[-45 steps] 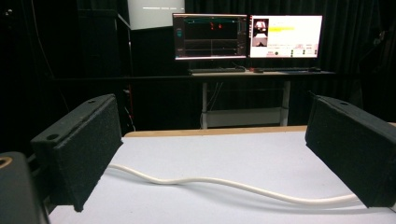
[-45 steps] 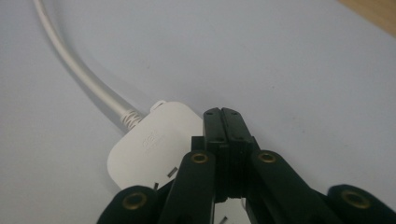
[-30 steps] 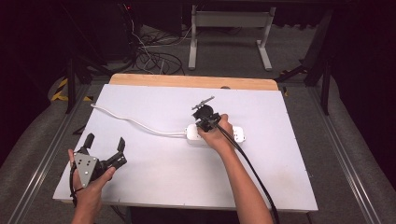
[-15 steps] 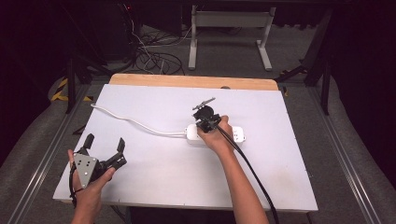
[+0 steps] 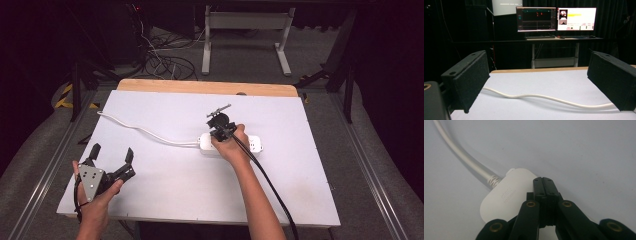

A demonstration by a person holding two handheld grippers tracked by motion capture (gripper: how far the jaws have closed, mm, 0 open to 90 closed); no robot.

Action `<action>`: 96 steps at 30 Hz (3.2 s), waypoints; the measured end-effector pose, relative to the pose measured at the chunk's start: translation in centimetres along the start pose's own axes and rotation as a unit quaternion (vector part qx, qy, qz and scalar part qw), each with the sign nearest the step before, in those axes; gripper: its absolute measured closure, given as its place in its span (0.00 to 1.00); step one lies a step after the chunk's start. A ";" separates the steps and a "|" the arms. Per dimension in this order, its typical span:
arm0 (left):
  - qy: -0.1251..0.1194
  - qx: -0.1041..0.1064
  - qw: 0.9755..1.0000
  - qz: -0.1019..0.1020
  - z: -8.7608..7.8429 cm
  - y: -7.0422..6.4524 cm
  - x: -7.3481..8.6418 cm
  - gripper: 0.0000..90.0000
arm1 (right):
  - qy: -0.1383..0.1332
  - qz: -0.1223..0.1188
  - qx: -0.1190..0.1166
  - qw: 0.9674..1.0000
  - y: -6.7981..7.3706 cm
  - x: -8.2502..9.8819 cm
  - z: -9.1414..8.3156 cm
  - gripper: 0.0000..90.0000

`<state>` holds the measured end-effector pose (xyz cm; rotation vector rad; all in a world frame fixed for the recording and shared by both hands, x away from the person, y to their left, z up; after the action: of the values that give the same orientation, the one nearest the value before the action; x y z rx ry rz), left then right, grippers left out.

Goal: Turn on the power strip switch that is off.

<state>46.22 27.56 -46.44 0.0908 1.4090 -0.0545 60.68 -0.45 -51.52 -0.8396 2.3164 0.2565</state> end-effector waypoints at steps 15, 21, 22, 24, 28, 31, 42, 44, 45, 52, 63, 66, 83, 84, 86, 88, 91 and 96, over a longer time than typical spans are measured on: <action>0.000 0.000 1.000 0.000 0.0 0.0 0.0 0.05 | -0.001 0.015 -0.007 1.000 -0.1 0.1 0.1 1.00; 0.000 0.000 1.000 0.000 0.0 -0.1 0.0 0.05 | 0.000 0.010 0.004 1.000 0.0 0.1 0.1 1.00; 0.000 0.000 1.000 0.000 0.0 -0.1 0.0 0.05 | -0.001 0.011 0.003 1.000 0.0 0.1 0.1 1.00; 0.000 0.000 1.000 0.000 0.0 -0.1 0.0 0.05 | -0.002 0.013 0.002 1.000 0.0 0.1 0.1 1.00; 0.000 0.000 1.000 0.001 0.0 -0.1 0.0 0.05 | -0.001 0.014 0.000 1.000 0.0 0.1 0.1 1.00; 0.000 0.000 1.000 0.001 0.0 -0.1 0.0 0.05 | -0.002 0.014 0.001 1.000 0.0 0.1 0.1 1.00; 0.001 0.001 1.000 0.000 0.0 -0.1 0.0 0.05 | 0.000 0.012 -0.001 1.000 0.0 0.1 0.1 1.00; 0.000 0.002 1.000 0.000 0.1 -0.1 0.1 0.05 | 0.003 0.010 -0.001 1.000 0.0 0.0 0.1 1.00; 0.000 0.003 1.000 -0.002 0.1 -0.2 0.1 0.05 | 0.006 0.007 0.001 1.000 0.0 0.0 0.1 1.00; 0.003 0.004 1.000 0.000 0.2 -0.3 0.2 0.05 | -0.027 -0.007 -0.007 1.000 -0.3 -0.4 -1.2 1.00; 0.002 -0.001 1.000 -0.001 0.1 -0.1 0.2 0.05 | -0.120 -0.012 -0.017 0.993 -4.9 0.9 -10.3 1.00; 0.001 -0.001 1.000 0.000 0.1 -0.1 0.1 0.05 | -0.179 -0.003 -0.034 0.983 -6.2 2.5 -13.8 1.00; -0.005 -0.001 1.000 -0.001 0.1 -0.2 -0.1 0.06 | -0.384 0.039 0.024 0.922 -10.5 11.6 -21.2 1.00; -0.004 -0.002 1.000 -0.003 0.1 -0.1 -0.1 0.06 | -0.396 0.050 0.025 0.917 -10.7 11.7 -21.5 1.00; -0.003 -0.002 1.000 -0.002 0.1 -0.1 0.0 0.06 | -0.403 0.054 0.026 0.913 -10.8 11.6 -21.6 1.00; -0.002 -0.002 1.000 -0.004 0.1 0.0 0.0 0.06 | -0.405 0.055 0.027 0.912 -10.7 11.6 -21.6 1.00; -0.003 -0.003 1.000 -0.004 0.1 0.0 0.0 0.06 | -0.402 0.048 0.030 0.914 -10.5 11.6 -21.4 1.00; -0.003 -0.001 1.000 -0.005 0.1 0.0 0.0 0.06 | -0.397 0.037 0.024 0.917 -10.0 11.5 -20.8 0.87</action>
<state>46.34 27.50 -46.41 0.0813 1.4045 -0.0611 49.62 -21.97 -42.52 -0.4864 1.5759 0.4712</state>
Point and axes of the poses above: each handheld gripper's, and its own axes: z roughly forward along the jaws, x roughly out of its underside, y roughly to its left, the point moved 9 cm from there along z, roughly forward along the jaws, and after that the axes turned 3 degrees about -y, right-handed, at the moved point
